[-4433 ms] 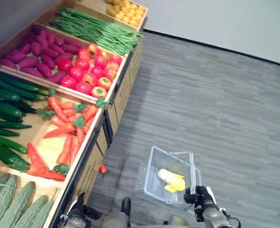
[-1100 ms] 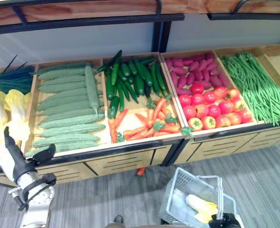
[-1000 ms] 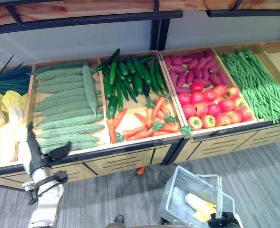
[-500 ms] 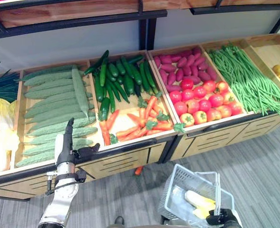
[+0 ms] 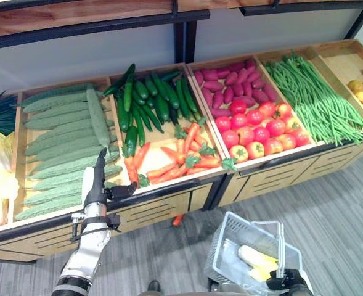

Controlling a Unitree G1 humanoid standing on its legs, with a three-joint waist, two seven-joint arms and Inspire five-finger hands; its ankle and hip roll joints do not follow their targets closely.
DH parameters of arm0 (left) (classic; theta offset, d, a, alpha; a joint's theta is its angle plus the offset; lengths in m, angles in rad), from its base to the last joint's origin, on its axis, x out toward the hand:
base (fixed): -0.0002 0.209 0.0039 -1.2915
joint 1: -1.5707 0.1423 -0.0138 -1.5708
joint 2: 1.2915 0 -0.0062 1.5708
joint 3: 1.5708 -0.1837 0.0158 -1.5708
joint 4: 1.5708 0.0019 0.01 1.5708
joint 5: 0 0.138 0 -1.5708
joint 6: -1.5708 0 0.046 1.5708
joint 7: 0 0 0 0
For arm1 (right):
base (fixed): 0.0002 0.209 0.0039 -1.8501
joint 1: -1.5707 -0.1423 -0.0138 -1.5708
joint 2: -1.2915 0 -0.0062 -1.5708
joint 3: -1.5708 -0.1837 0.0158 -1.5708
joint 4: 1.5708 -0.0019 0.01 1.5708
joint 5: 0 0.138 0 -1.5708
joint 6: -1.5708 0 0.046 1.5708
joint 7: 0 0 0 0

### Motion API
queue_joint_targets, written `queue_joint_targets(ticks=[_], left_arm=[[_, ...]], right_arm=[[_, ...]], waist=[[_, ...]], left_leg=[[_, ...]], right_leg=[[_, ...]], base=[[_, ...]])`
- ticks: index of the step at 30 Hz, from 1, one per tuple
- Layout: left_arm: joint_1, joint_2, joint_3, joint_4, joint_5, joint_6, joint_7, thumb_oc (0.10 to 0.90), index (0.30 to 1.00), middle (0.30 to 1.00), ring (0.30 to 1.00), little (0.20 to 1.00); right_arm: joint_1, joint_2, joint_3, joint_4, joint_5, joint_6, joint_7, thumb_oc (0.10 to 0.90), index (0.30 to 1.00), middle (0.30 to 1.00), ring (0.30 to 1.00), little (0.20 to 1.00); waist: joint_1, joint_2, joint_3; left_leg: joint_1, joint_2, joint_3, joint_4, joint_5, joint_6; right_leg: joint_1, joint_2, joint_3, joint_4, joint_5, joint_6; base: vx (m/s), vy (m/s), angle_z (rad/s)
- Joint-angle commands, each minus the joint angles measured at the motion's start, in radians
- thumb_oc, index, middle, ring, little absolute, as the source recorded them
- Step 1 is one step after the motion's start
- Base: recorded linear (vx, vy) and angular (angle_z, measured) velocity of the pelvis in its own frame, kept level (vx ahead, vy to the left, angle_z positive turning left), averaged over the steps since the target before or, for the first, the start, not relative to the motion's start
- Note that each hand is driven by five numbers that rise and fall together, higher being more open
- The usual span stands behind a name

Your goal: Get the vegetables into the basket

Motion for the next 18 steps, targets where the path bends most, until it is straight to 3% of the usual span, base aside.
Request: queue_joint_targets(ticks=[1, 9, 10, 11, 12, 13, 18], left_arm=[[-0.166, 0.042, 0.005, 0.019, 0.047, -0.051, 0.091, 0.900, 1.000, 1.000, 1.000, 1.000], [-0.283, 0.030, -0.015, 0.203, 0.075, 0.015, 0.197, 0.900, 1.000, 1.000, 1.000, 1.000], [-0.307, 0.031, -0.020, 0.238, 0.084, 0.030, 0.211, 0.857, 0.940, 0.940, 0.940, 0.940], [-0.319, 0.033, -0.026, 0.262, 0.086, 0.034, 0.217, 0.586, 0.561, 0.561, 0.561, 0.561], [-0.334, 0.036, -0.033, 0.271, 0.093, 0.039, 0.224, 0.586, 0.561, 0.561, 0.561, 0.561], [-0.342, 0.043, -0.036, 0.281, 0.104, 0.047, 0.229, 0.400, 0.300, 0.300, 0.300, 0.300], [-0.409, 0.072, -0.071, 0.332, 0.142, 0.064, 0.242, 0.400, 0.300, 0.300, 0.300, 0.300]], right_arm=[[-0.050, -0.024, 0.024, -0.011, 0.023, -0.061, -0.043, 0.400, 0.300, 0.300, 0.300, 0.300], [-0.058, -0.020, 0.054, -0.020, 0.020, -0.063, -0.061, 0.400, 0.300, 0.300, 0.300, 0.300], [-0.056, -0.019, 0.058, -0.020, 0.017, -0.065, -0.064, 0.400, 0.300, 0.300, 0.300, 0.300], [-0.055, -0.018, 0.060, -0.021, 0.015, -0.064, -0.065, 0.400, 0.300, 0.300, 0.300, 0.300], [-0.053, -0.018, 0.062, -0.021, 0.013, -0.065, -0.068, 0.400, 0.300, 0.300, 0.300, 0.300], [-0.051, -0.017, 0.065, -0.022, 0.011, -0.064, -0.069, 0.400, 0.300, 0.300, 0.300, 0.300], [-0.043, -0.017, 0.079, -0.019, 0.006, -0.068, -0.071, 0.400, 0.300, 0.300, 0.300, 0.300]], waist=[[-0.016, -0.058, -0.017], [-0.035, -0.069, -0.011], [-0.040, -0.071, -0.012], [-0.042, -0.072, -0.012], [-0.045, -0.073, -0.014], [-0.048, -0.074, -0.015], [-0.062, -0.078, -0.027]], left_leg=[[-0.063, 0.044, -0.034, 0.000, 0.022, -0.041], [-0.071, 0.055, -0.022, 0.000, 0.026, -0.043], [-0.069, 0.057, -0.018, 0.000, 0.024, -0.043], [-0.067, 0.058, -0.016, 0.000, 0.023, -0.043], [-0.064, 0.058, -0.013, 0.000, 0.021, -0.043], [-0.061, 0.059, -0.010, 0.000, 0.020, -0.044], [-0.045, 0.060, 0.007, 0.000, 0.010, -0.045]], right_leg=[[0.060, -0.093, 0.006, 0.007, -0.073, 0.108], [0.040, -0.079, 0.019, 0.007, -0.073, 0.105], [0.040, -0.078, 0.023, 0.007, -0.073, 0.105], [0.040, -0.076, 0.025, 0.007, -0.073, 0.105], [0.041, -0.075, 0.029, 0.007, -0.075, 0.105], [0.041, -0.074, 0.031, 0.007, -0.075, 0.105], [0.048, -0.071, 0.043, 0.007, -0.077, 0.108]], base=[[0.01, -0.022, -0.08], [0.01, -0.007, -0.02], [0.02, -0.010, -0.04], [0.02, -0.010, -0.04], [0.03, -0.007, -0.08], [0.03, -0.005, -0.07], [0.03, 0.002, -0.09]])
